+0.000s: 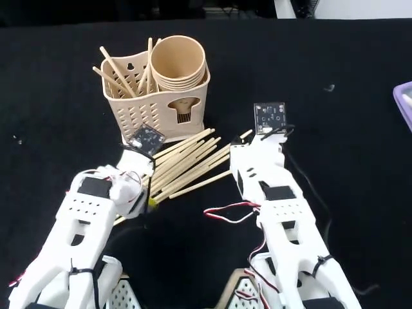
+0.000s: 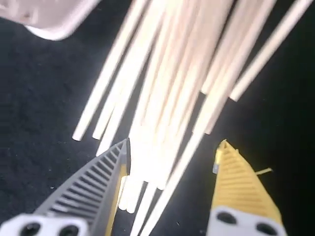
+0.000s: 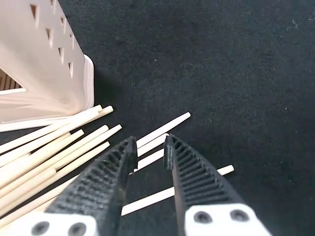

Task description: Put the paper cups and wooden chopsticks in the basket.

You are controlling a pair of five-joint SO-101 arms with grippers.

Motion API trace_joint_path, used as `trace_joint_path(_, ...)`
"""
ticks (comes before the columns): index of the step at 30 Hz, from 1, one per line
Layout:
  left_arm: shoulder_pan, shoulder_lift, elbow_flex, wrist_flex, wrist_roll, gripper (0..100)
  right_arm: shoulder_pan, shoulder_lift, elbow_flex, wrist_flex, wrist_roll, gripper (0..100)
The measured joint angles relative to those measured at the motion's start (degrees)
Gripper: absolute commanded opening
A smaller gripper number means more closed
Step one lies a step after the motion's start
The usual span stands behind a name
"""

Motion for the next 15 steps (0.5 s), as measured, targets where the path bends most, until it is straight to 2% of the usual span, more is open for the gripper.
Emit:
trace_joint_path(7,-0.7,1.6,0.0,-0.6,0.0,28,0.0,0.0,0.0,0.0,0.0,10.1)
trace_joint_path(15,-0.9,19.8,-6.6,-0.6,0.3,25,0.0,0.0,0.0,0.0,0.0,10.2)
